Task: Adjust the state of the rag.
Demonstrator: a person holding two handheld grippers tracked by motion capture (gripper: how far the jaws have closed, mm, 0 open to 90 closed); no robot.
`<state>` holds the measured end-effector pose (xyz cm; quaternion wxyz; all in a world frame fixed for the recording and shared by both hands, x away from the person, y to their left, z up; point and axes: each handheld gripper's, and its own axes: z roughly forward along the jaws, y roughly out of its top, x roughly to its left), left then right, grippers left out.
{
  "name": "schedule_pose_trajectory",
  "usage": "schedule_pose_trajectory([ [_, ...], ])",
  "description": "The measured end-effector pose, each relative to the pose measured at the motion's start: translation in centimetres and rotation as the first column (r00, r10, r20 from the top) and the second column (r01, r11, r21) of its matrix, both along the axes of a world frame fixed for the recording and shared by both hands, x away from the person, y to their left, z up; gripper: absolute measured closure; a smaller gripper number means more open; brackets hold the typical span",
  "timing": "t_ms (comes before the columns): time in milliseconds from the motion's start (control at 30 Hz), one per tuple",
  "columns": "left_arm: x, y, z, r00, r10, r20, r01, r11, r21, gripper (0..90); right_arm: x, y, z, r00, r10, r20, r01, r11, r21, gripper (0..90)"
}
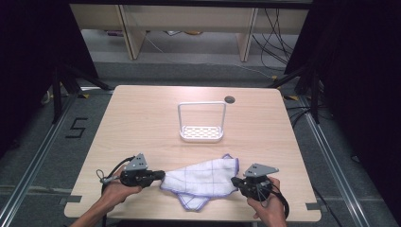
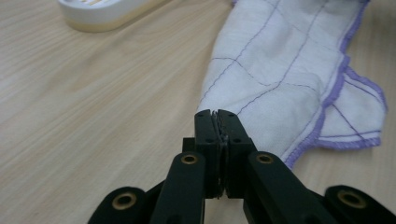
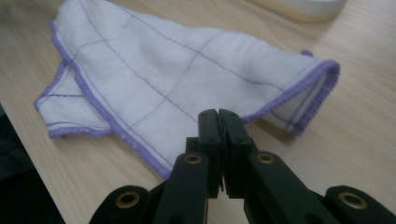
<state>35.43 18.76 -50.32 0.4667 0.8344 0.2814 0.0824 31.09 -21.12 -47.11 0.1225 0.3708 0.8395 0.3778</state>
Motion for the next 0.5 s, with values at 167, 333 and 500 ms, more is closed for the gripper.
schedule_pose_trajectory([
  [167,0.6,0.9,0.1,0.999,0.043,-0.015,-0.043,0.9986,-0.032,87.3,1.0,2.3,1.4,0.9975,0.065,0.028,-0.065,0.998,0.0,88.9],
  [333,1.0,1.3,-0.2,0.9972,0.058,-0.047,-0.061,0.9971,-0.047,87.2,4.3,3.3,3.0,1.0,-0.002,0.009,0.001,0.994,0.11,89.3],
  [500,1.6,1.8,-0.8,0.9943,0.084,-0.065,-0.085,0.9961,-0.02,87.0,8.7,3.6,2.2,0.9975,-0.063,0.033,0.06,0.994,0.092,89.4],
])
